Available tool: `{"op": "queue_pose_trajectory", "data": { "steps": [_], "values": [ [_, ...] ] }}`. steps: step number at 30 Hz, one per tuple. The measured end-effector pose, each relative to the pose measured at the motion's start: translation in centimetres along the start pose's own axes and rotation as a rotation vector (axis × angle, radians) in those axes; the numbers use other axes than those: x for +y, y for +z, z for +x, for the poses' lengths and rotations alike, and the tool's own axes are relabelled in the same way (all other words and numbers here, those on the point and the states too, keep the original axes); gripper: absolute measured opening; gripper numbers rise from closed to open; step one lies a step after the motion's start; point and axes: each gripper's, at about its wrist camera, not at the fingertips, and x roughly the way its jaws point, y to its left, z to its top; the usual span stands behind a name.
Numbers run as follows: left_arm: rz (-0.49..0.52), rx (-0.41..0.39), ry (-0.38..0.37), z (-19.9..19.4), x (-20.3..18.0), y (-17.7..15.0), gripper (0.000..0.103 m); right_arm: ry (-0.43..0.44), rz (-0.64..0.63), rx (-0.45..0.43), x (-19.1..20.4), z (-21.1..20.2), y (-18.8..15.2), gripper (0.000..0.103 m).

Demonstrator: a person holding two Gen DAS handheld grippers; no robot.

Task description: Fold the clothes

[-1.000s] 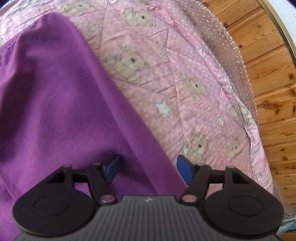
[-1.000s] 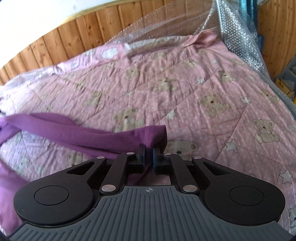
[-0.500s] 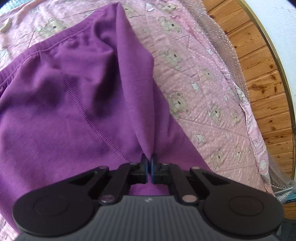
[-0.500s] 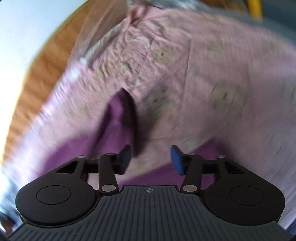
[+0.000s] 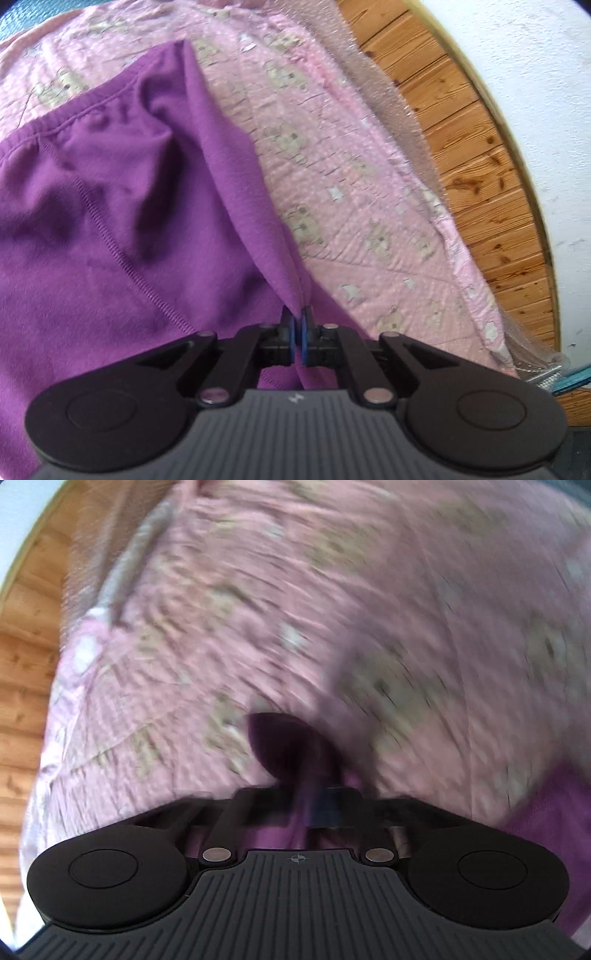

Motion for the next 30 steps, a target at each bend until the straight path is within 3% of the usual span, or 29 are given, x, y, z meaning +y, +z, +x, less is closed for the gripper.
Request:
{"op": "queue_pose_trajectory", "data": {
  "steps": [4, 6, 7, 8, 10, 17, 20, 22, 24, 27, 28, 29, 30],
  "values": [
    [0.052, -0.017, -0.094, -4.8, 0.0, -1.1, 0.003, 0.183, -0.157, -0.193, -0.4, -7.9, -1.7, 0.004],
    [0.079, 0.040, -0.040, -5.6, 1.5, -3.1, 0.003, 0.249, -0.197, -0.228, -3.3, -9.4, -2.9, 0.009],
    [0.067, 0.081, -0.009, -5.3, 2.8, -4.1, 0.003, 0.244, -0.209, -0.215, -5.0, -9.2, -3.4, 0.038],
    [0.049, 0.116, 0.020, -4.9, 4.0, -5.0, 0.003, 0.151, -0.173, -0.171, -7.1, -8.4, -3.7, 0.067],
    [0.032, 0.151, 0.068, -3.9, 5.6, -6.2, 0.003, 0.058, -0.016, -0.086, -11.3, -7.4, -4.6, 0.058],
    [0.059, 0.151, 0.072, -2.8, 5.1, -5.7, 0.003, 0.163, 0.238, -0.057, -15.8, -8.5, -7.6, 0.058],
    [0.081, 0.145, 0.063, -2.8, 4.6, -5.3, 0.004, 0.105, 0.295, -0.076, -15.8, -10.0, -8.6, 0.060],
    [0.085, 0.146, 0.061, -2.7, 4.7, -5.4, 0.004, 0.054, 0.255, -0.137, -15.9, -11.1, -9.4, 0.061],
    [0.089, 0.148, 0.066, -2.4, 4.9, -5.6, 0.004, 0.039, 0.185, -0.109, -16.3, -10.0, -9.6, 0.061],
    [0.089, 0.143, 0.088, -1.8, 5.3, -5.5, 0.011, 0.038, 0.075, -0.098, -16.0, -8.6, -9.8, 0.053],
    [0.088, 0.133, 0.100, -1.6, 5.3, -5.4, 0.019, 0.043, 0.039, -0.098, -15.6, -8.4, -9.7, 0.046],
    [0.085, 0.117, 0.107, -1.4, 5.3, -5.1, 0.025, 0.048, 0.002, -0.100, -15.2, -8.3, -9.5, 0.033],
    [0.081, 0.101, 0.113, -1.3, 5.3, -4.8, 0.026, 0.041, -0.022, -0.091, -14.8, -8.1, -9.3, 0.022]
  ]
}}
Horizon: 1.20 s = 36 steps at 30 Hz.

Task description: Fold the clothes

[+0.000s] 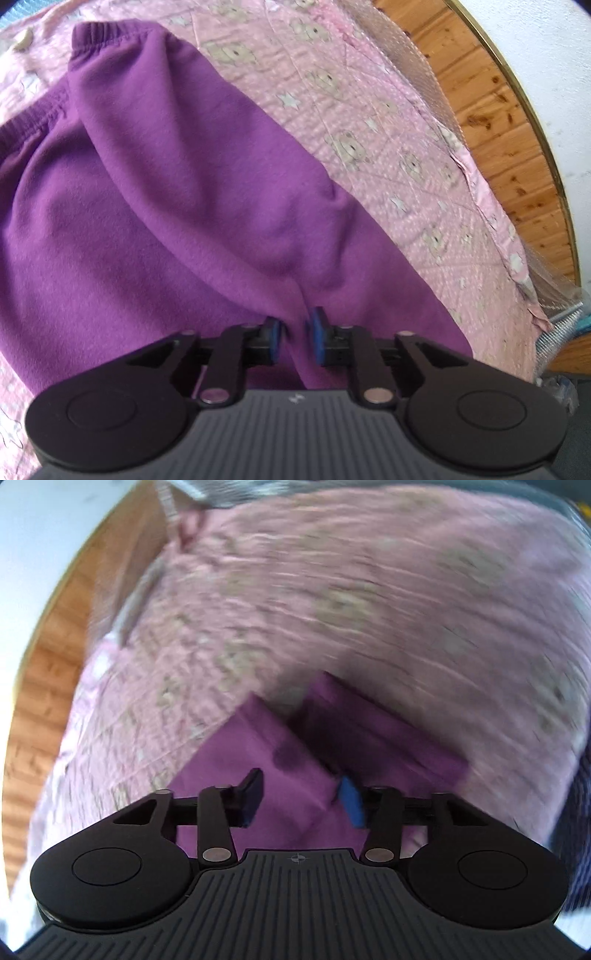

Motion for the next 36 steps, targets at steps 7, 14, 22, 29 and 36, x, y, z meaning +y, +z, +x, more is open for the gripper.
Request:
{"op": "queue_pose_trajectory", "data": {
  "steps": [7, 14, 22, 29, 36],
  "values": [
    [0.064, -0.041, -0.059, -1.7, -2.2, 2.3, 0.003, 0.009, -0.089, -0.082, 2.4, -2.4, 2.8, 0.001],
    [0.166, 0.033, -0.101, -6.7, -0.3, -0.6, 0.003, -0.016, -0.108, -0.145, -0.2, -8.0, 2.1, 0.001],
    [0.155, 0.056, -0.006, -3.8, 1.5, -3.2, 0.003, -0.082, -0.077, -0.074, -3.9, -3.8, 1.3, 0.001],
    [0.140, 0.065, -0.014, -3.8, 3.1, -4.2, 0.003, -0.148, -0.090, -0.146, -5.4, -4.8, 2.0, 0.000],
    [0.131, 0.070, 0.032, -3.3, 4.3, -4.8, 0.016, -0.095, -0.105, -0.117, -5.5, -4.9, 0.1, 0.009]
  ]
}}
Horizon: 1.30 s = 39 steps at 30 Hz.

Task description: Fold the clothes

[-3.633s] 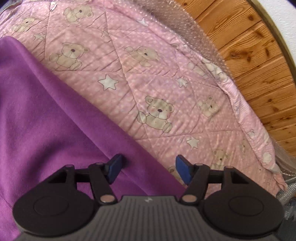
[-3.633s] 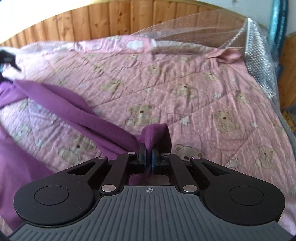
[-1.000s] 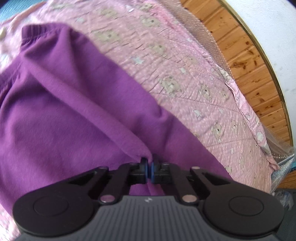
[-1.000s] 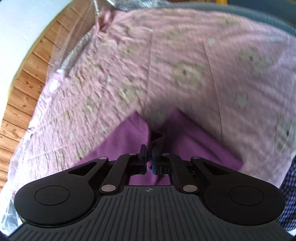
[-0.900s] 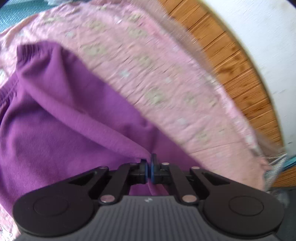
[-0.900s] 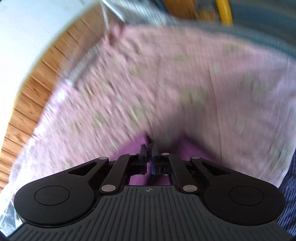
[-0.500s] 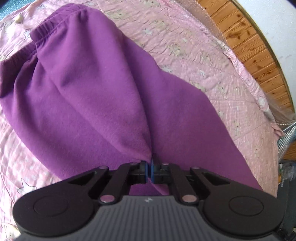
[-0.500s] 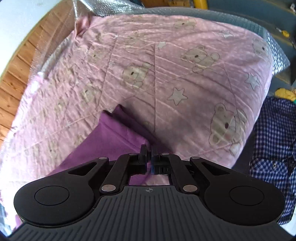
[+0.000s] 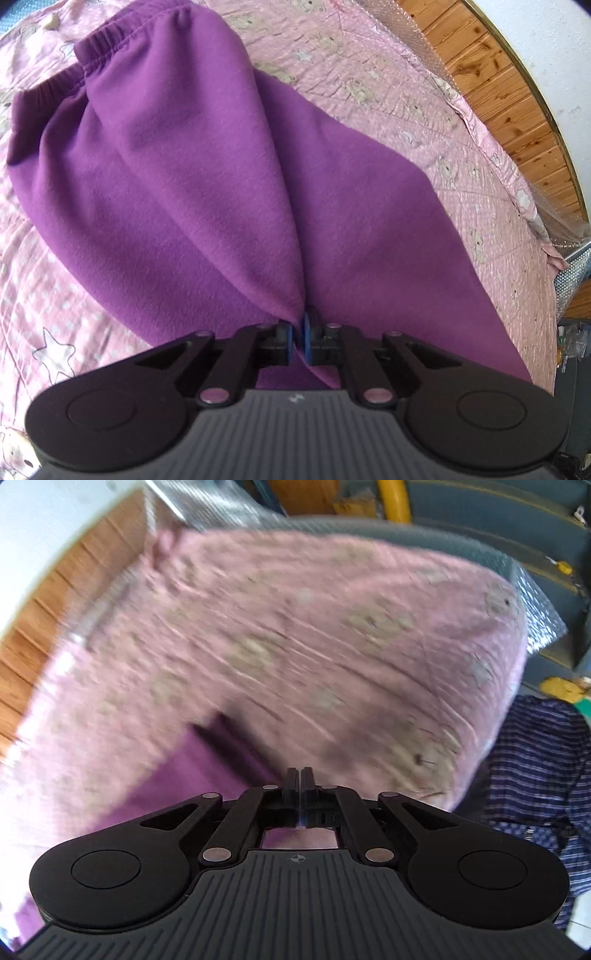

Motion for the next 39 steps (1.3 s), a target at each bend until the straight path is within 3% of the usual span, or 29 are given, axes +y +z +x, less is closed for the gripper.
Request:
{"op": "queue_pose_trajectory", "data": {
  "steps": [2, 4, 6, 7, 9, 11, 12, 13, 15, 18, 21, 23, 24, 26, 29, 33, 34, 35, 37, 38, 39],
  "values": [
    [-0.004, -0.017, 0.024, -0.6, 0.2, 0.0, 0.029, 0.056, -0.050, -0.013, 1.7, -0.6, -0.4, 0.011],
    [-0.032, -0.017, 0.030, -0.9, 0.8, 0.2, 0.030, 0.143, -0.132, 0.020, 3.8, 0.2, -1.2, 0.011],
    [-0.059, -0.031, 0.037, -1.4, 1.3, 0.3, 0.030, 0.186, -0.186, 0.106, 5.1, 2.2, -2.2, 0.011],
    [-0.065, -0.042, 0.036, -1.8, 1.4, 0.4, 0.030, 0.152, -0.193, 0.133, 5.3, 3.1, -2.5, 0.013],
    [-0.075, -0.064, 0.042, -2.8, 1.9, 0.5, 0.031, 0.053, -0.195, 0.175, 5.3, 4.8, -3.1, 0.000],
    [-0.099, -0.099, 0.047, -4.3, 2.9, 0.6, 0.031, -0.025, -0.236, 0.148, 6.4, 4.4, -2.5, 0.000],
    [-0.119, -0.125, 0.048, -5.3, 3.6, 0.7, 0.031, -0.063, -0.259, 0.130, 7.0, 4.0, -2.1, 0.004],
    [-0.147, -0.159, 0.049, -6.2, 4.5, 0.9, 0.032, -0.101, -0.282, 0.112, 7.7, 3.7, -1.8, 0.015],
    [-0.210, -0.224, 0.055, -7.7, 6.7, 1.6, 0.033, -0.177, -0.327, 0.076, 8.9, 3.0, -1.1, 0.019],
    [-0.252, -0.261, 0.085, -7.4, 10.2, 3.7, 0.034, -0.184, -0.460, -0.003, 13.2, 1.9, -0.2, 0.020],
    [-0.230, -0.253, 0.106, -5.7, 12.8, 6.4, 0.033, -0.109, -0.572, -0.019, 19.2, 1.2, -1.7, 0.030],
    [-0.185, -0.255, 0.136, -4.9, 14.6, 7.8, 0.011, -0.043, -0.642, -0.004, 23.7, 1.0, -4.2, 0.031],
    [-0.195, -0.255, 0.105, -5.0, 15.5, 8.1, 0.007, -0.004, -0.678, 0.011, 26.0, 0.7, -6.0, 0.031],
    [-0.223, -0.255, 0.031, -5.1, 17.3, 8.7, 0.006, 0.091, -0.756, 0.053, 31.0, 0.3, -10.4, 0.033],
    [-0.215, -0.254, -0.012, -5.7, 18.0, 8.1, 0.008, 0.282, -0.887, 0.131, 39.5, -0.5, -19.0, 0.036],
    [-0.326, -0.228, -0.133, -6.0, 20.6, 7.5, 0.007, 0.507, -1.189, 0.211, 49.9, -1.5, -32.7, 0.053],
    [-0.351, -0.228, -0.160, -6.3, 20.8, 7.7, 0.010, 0.556, -1.274, 0.225, 52.2, -1.7, -36.2, 0.056],
    [-0.346, -0.234, -0.186, -6.8, 20.5, 8.1, 0.025, 0.605, -1.358, 0.239, 54.6, -2.0, -39.8, 0.058],
    [-0.289, -0.253, -0.202, -7.9, 19.4, 9.3, 0.043, 0.603, -1.523, 0.211, 56.9, -2.9, -45.4, 0.058],
    [-0.267, -0.257, -0.208, -8.1, 18.7, 10.0, 0.053, 0.602, -1.556, 0.198, 57.4, -3.2, -46.7, 0.058],
    [-0.237, -0.249, -0.210, -7.9, 18.0, 10.8, 0.054, 0.602, -1.579, 0.188, 57.6, -3.4, -47.7, 0.059]
  ]
}}
